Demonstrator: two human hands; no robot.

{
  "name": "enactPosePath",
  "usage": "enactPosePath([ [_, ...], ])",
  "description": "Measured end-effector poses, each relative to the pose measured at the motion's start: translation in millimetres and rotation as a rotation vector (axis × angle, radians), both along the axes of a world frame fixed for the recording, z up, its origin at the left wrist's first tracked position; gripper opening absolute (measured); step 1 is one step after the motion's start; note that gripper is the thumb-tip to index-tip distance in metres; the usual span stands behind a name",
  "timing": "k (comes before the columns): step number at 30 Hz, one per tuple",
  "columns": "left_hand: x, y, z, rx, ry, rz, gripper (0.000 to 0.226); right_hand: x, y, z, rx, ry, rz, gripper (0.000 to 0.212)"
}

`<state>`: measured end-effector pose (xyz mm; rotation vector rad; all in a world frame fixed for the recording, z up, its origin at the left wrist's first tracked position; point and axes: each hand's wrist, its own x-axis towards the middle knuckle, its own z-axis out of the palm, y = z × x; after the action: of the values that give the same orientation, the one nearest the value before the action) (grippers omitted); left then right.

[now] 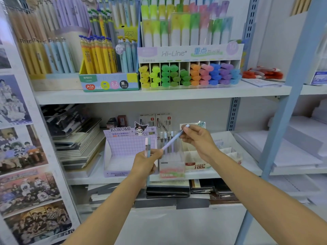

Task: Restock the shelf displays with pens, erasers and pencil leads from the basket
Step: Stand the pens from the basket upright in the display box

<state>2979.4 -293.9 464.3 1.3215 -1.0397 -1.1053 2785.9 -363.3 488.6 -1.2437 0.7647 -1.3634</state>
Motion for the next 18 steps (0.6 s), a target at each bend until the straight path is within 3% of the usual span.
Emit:
enactPosePath([
  [4,5,-10,2,0.118,0.162,-0.015,0.011,1,-20,5,-0.136,0.192,-0.269,0.008],
  [7,10,-17,1,0.079,0.226,-0.039,0.012,10,-36,-3,-0.227,0.421,-0.363,0.008],
  [13,24,-22,-11,-0.075,0.168,-0.172,0.026,34,-57,-25,-0.346,0.761,-0.367,0.013],
  [18,30,-28,-18,-0.073,0.085,-0.248,0.028,31,-65,-22,-0.389,0.875,-0.304,0.008],
])
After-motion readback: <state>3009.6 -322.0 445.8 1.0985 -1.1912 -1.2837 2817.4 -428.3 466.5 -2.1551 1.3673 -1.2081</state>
